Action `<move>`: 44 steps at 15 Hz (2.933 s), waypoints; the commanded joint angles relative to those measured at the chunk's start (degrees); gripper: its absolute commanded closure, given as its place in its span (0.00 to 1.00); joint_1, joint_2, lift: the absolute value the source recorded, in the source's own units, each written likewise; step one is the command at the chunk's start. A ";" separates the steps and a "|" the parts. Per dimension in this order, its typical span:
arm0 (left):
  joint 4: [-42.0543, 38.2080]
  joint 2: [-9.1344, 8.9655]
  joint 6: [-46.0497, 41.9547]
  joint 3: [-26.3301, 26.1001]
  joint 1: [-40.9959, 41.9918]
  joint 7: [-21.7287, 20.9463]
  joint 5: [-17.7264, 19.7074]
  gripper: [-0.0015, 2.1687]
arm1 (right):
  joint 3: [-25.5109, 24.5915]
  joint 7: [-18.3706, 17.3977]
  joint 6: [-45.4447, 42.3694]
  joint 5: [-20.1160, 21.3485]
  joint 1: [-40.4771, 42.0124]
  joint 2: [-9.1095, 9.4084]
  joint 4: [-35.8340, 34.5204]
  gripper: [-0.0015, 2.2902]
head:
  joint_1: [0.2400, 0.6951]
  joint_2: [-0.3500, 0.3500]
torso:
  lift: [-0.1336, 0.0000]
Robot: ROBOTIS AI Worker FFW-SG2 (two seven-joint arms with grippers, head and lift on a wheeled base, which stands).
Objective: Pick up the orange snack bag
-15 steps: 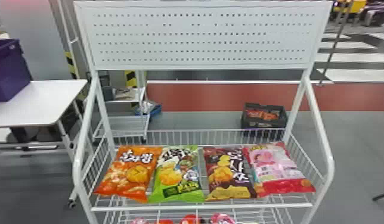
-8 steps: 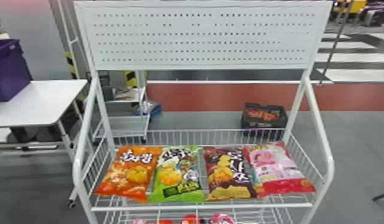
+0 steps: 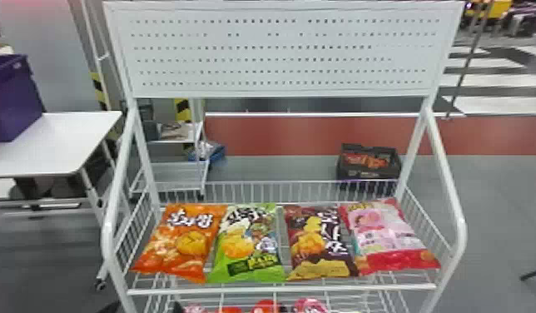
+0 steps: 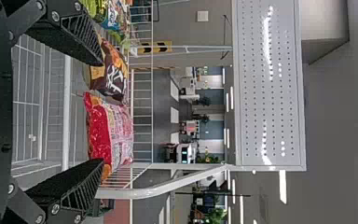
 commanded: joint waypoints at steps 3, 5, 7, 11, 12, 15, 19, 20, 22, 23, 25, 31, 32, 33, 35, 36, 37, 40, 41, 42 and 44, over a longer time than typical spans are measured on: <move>4.86 -2.37 12.12 -4.49 -12.25 -0.07 1.46 0.04 | 0.64 0.00 0.00 0.73 -0.09 0.21 0.10 0.07 | 0.57 0.50 | 1.00; 7.50 -3.60 16.34 -6.08 -17.44 -0.07 1.37 0.04 | 0.64 0.00 0.00 0.73 -0.09 0.21 0.19 0.07 | 0.57 0.50 | 1.00; 8.99 -4.57 22.31 -6.60 -21.57 -0.78 1.54 0.04 | 0.64 0.00 0.00 0.73 0.00 0.12 0.19 0.07 | 0.57 0.50 | 1.00; 10.92 -4.74 25.30 -6.25 -26.49 -1.48 3.65 0.04 | 0.64 0.00 0.00 0.64 0.00 -0.05 0.37 0.07 | 0.57 0.50 | 1.00; 11.98 -4.83 25.65 -6.34 -27.55 -1.57 3.65 0.04 | 0.64 0.00 0.00 0.64 0.09 -0.05 0.28 0.07 | 0.57 0.50 | 1.00; 15.76 -5.53 27.76 -5.99 -30.36 -1.74 4.62 0.04 | 0.90 0.00 0.00 0.64 0.35 -0.05 0.02 0.07 | 0.57 0.50 | 1.00; 18.83 -5.71 27.76 -5.29 -32.29 -1.74 5.06 0.04 | 0.55 0.00 -0.17 0.64 0.53 -0.14 -0.16 0.07 | 0.57 0.50 | 1.00; 19.45 -5.71 27.76 -4.93 -32.56 -1.74 5.06 0.04 | 0.64 0.00 -0.17 0.64 0.44 -0.14 -0.16 0.07 | 0.57 0.50 | 1.00; 20.59 -5.71 28.11 -4.85 -33.17 -1.74 5.15 0.05 | 0.55 0.00 -0.17 0.56 0.44 -0.23 -0.16 0.08 | 0.57 0.50 | 1.00; 21.21 -5.71 28.64 -4.76 -33.52 -1.74 5.23 0.05 | 0.55 0.00 -0.17 0.56 0.35 -0.14 -0.16 0.08 | 0.57 0.50 | 1.00; 21.29 -5.71 29.17 -4.23 -33.61 -1.83 5.85 0.12 | 0.55 0.00 -0.17 0.56 0.35 -0.14 -0.16 0.07 | 0.57 0.50 | 1.00; 19.71 -5.62 29.34 -3.97 -32.21 -2.01 6.55 0.63 | 0.55 0.00 -0.17 0.56 0.27 -0.14 -0.07 0.08 | 0.57 0.50 | 1.00; 18.57 -5.62 29.34 -3.88 -31.85 -1.92 6.73 0.63 | 0.55 0.00 0.00 0.56 0.18 -0.14 -0.07 0.08 | 0.57 0.50 | 1.00; 17.96 -5.62 29.17 -3.88 -31.33 -1.92 6.90 0.63 | 0.55 0.00 -0.17 0.56 0.09 -0.14 0.02 0.07 | 0.57 0.50 | 1.00; 16.20 -5.62 29.17 -3.70 -30.62 -1.74 6.90 0.64 | 0.55 0.00 -0.17 0.38 0.00 -0.14 0.10 0.08 | 0.57 0.50 | 1.00; 15.23 -5.53 28.64 -3.35 -29.83 -1.48 7.08 0.64 | 0.55 0.00 -0.17 0.38 -0.09 -0.14 0.19 0.08 | 0.57 0.50 | 1.00; 13.91 -5.45 28.46 -3.09 -29.13 -1.39 7.17 0.64 | 0.55 0.00 -0.17 0.38 -0.09 -0.14 0.19 0.08 | 0.57 0.50 | 1.00; 7.67 -5.18 27.76 -1.59 -24.91 -1.30 7.61 0.64 | 0.64 0.00 -0.17 0.20 -0.35 -0.23 0.37 0.07 | 0.57 0.50 | 1.00; 5.39 -5.09 27.41 -1.51 -23.33 -1.13 7.70 0.64 | 0.64 0.00 -0.17 0.12 -0.44 -0.23 0.45 0.07 | 0.57 0.50 | 1.00; 3.28 -4.83 27.06 -0.72 -21.40 -0.95 7.70 0.64 | 0.64 0.00 -0.17 0.20 -0.44 -0.23 0.45 0.07 | 0.57 0.50 | 1.00; -0.50 -4.39 24.42 -0.19 -17.35 -0.60 7.70 0.64 | 0.73 0.00 -0.17 0.12 -0.61 -0.23 0.54 0.08 | 0.57 0.50 | 1.00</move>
